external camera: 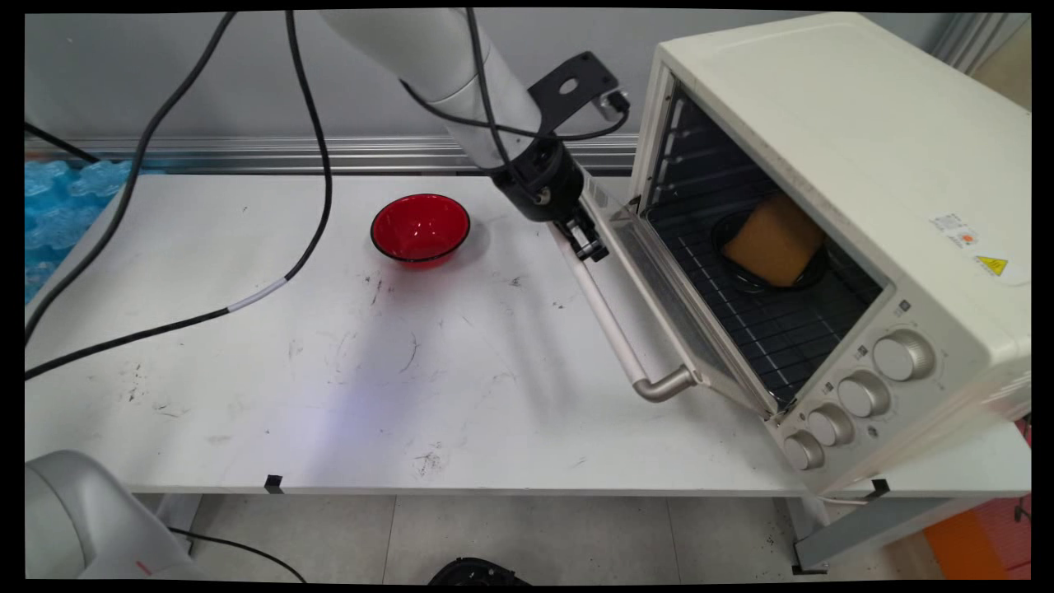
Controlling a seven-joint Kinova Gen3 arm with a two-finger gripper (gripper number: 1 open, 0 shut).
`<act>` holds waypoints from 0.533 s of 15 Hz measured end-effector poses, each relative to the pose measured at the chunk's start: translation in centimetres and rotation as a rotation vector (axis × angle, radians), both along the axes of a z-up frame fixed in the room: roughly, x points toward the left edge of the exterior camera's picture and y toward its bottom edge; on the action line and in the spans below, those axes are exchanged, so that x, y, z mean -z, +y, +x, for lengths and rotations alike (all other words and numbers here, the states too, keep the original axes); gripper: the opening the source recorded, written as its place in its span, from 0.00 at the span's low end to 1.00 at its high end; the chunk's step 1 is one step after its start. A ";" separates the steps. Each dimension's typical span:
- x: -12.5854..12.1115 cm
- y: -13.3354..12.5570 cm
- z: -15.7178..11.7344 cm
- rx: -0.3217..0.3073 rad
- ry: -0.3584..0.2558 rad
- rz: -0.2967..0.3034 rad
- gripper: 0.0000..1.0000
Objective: Open the oven
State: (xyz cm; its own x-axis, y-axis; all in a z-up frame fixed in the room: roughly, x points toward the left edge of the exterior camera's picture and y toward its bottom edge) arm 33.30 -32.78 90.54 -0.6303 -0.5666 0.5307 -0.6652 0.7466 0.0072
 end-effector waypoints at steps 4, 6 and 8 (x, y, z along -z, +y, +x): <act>1.1 0.8 1.0 -0.003 0.003 0.001 0.00; 1.6 1.2 1.6 -0.004 0.006 0.000 0.00; 2.0 1.6 2.0 -0.006 0.009 0.001 0.00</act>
State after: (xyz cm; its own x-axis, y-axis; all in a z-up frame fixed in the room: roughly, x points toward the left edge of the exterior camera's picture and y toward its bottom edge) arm 35.33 -31.21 88.53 -0.6219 -0.5710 0.5359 -0.6698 0.7424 0.0138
